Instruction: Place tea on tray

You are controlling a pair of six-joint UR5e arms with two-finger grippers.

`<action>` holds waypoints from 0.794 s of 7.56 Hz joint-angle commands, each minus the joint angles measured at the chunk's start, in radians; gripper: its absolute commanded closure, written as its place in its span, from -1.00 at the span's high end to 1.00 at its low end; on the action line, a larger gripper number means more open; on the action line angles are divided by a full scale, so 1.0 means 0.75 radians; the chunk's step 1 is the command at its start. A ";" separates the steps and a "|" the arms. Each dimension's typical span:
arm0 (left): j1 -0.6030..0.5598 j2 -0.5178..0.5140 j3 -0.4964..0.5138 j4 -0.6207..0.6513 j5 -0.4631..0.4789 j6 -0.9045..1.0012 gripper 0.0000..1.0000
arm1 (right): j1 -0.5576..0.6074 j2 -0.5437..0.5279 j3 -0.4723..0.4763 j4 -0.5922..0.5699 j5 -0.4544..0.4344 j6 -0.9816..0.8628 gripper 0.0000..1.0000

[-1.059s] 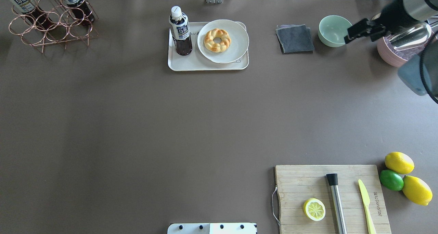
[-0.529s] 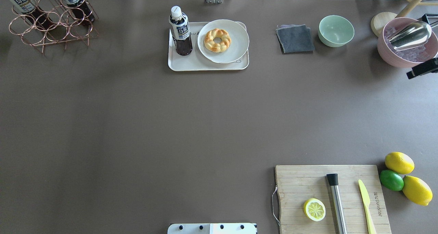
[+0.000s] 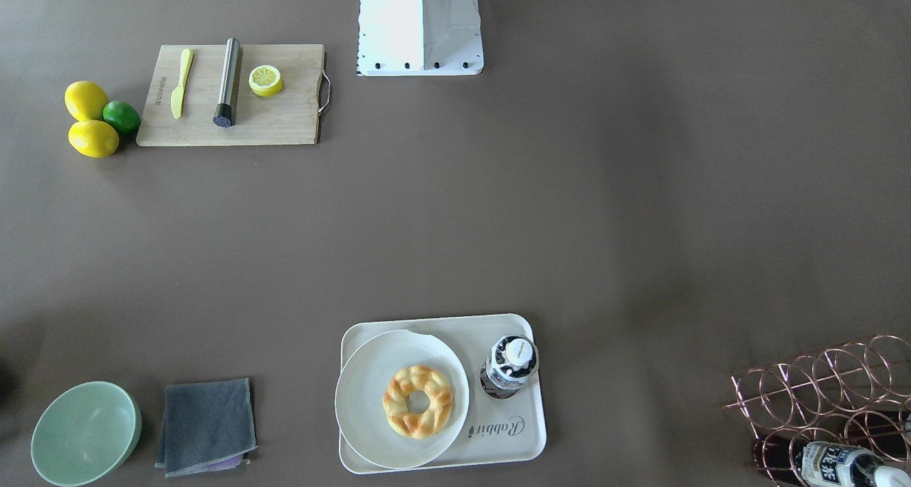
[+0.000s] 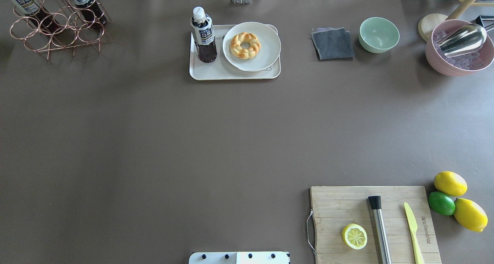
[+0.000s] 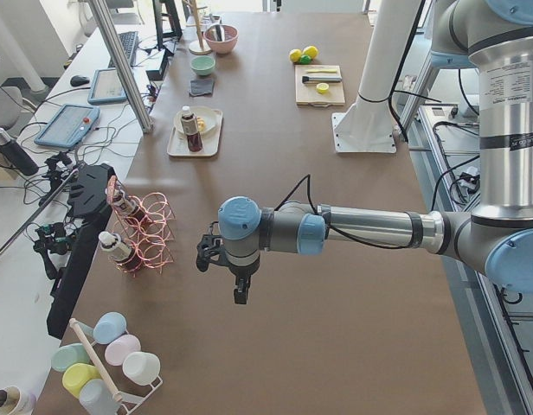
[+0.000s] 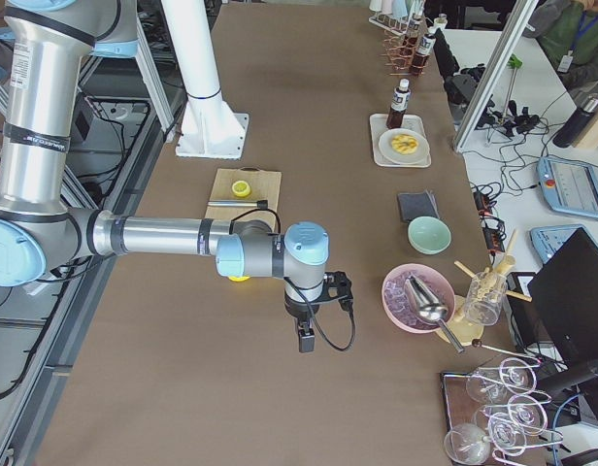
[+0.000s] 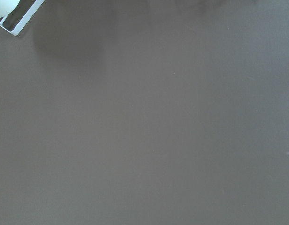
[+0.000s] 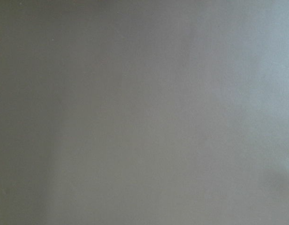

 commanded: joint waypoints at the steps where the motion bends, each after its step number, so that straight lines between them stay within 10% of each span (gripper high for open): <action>1: -0.001 -0.007 -0.006 0.028 0.002 -0.002 0.97 | 0.044 -0.030 0.006 -0.032 -0.072 -0.006 1.00; 6: -0.003 -0.005 -0.008 0.028 -0.002 -0.002 0.97 | 0.091 -0.023 -0.016 -0.064 0.135 -0.022 1.00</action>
